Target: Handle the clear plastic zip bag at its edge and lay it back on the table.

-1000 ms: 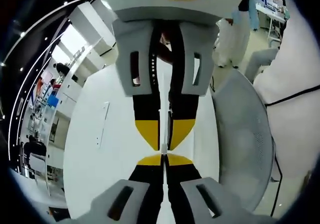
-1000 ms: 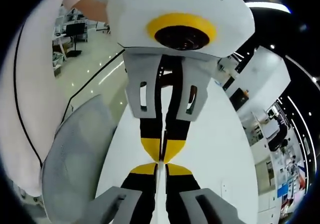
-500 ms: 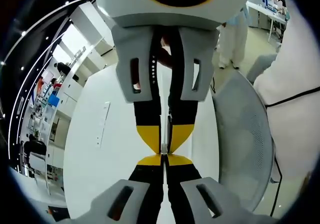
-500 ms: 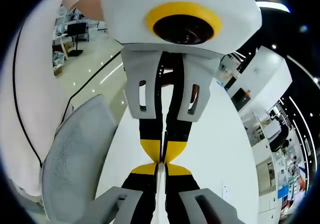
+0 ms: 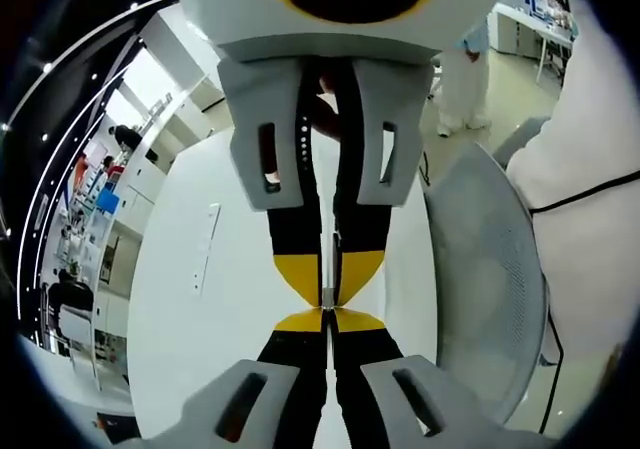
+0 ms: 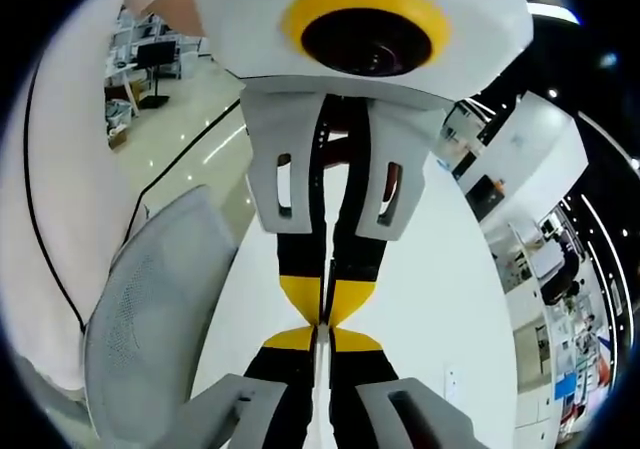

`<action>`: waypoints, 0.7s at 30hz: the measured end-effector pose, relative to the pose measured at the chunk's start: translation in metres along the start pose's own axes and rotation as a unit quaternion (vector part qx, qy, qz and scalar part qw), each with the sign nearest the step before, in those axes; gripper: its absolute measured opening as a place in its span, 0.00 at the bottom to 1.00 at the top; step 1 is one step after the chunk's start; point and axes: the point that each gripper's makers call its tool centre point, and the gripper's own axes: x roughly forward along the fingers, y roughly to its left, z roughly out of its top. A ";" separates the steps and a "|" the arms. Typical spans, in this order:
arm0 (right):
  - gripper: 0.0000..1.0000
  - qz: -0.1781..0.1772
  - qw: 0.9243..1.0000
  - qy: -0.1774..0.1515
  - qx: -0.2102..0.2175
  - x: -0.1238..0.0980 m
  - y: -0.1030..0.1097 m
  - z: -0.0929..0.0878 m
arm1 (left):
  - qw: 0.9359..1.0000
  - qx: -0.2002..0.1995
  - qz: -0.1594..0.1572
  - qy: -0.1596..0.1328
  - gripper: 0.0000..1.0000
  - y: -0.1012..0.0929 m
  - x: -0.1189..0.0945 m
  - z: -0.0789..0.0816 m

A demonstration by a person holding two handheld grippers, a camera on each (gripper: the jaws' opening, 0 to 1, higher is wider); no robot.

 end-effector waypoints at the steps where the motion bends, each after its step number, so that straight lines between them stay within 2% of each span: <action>1: 0.00 0.000 1.000 0.001 -0.002 0.000 0.000 0.000 | 1.000 0.000 0.000 0.000 0.00 0.000 0.000 0.000; 21: 0.00 -0.006 1.000 0.004 0.004 0.001 0.004 -0.003 | 1.000 0.015 -0.002 -0.001 0.00 -0.005 -0.001 0.001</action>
